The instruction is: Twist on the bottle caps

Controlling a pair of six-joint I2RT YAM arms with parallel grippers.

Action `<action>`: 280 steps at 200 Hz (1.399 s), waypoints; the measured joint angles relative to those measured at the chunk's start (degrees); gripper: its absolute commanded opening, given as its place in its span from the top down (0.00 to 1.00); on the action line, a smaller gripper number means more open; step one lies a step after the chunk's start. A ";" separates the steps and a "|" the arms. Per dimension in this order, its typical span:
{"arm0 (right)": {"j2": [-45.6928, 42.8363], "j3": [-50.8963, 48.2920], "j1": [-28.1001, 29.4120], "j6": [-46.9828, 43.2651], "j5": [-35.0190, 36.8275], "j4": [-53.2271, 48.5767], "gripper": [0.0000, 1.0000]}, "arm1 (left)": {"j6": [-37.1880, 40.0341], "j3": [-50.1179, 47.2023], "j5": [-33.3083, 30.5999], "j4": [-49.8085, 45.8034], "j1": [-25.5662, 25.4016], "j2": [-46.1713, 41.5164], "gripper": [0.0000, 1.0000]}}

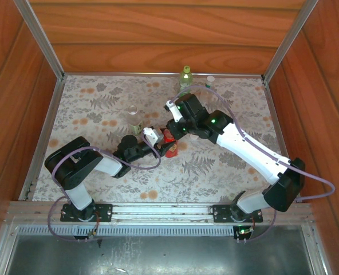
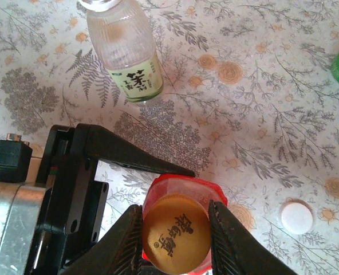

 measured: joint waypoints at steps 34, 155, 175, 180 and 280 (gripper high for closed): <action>1.20 1.90 0.39 -0.70 0.81 -2.25 0.68 | 0.00 0.00 0.00 0.00 0.00 0.00 0.34; 4.57 6.47 0.72 0.74 2.12 -6.40 0.69 | -0.04 -0.02 -0.13 0.00 0.02 0.00 0.34; 4.48 6.47 0.74 1.66 2.95 -6.56 0.68 | -0.02 -0.02 -0.04 -0.02 0.00 0.00 0.34; 4.48 6.47 0.74 1.90 3.06 -6.60 0.68 | -0.02 -0.02 -0.02 -0.02 0.00 0.00 0.34; 4.00 6.21 1.05 4.44 4.66 -7.21 0.67 | 0.57 -0.09 0.00 0.02 0.00 0.00 0.34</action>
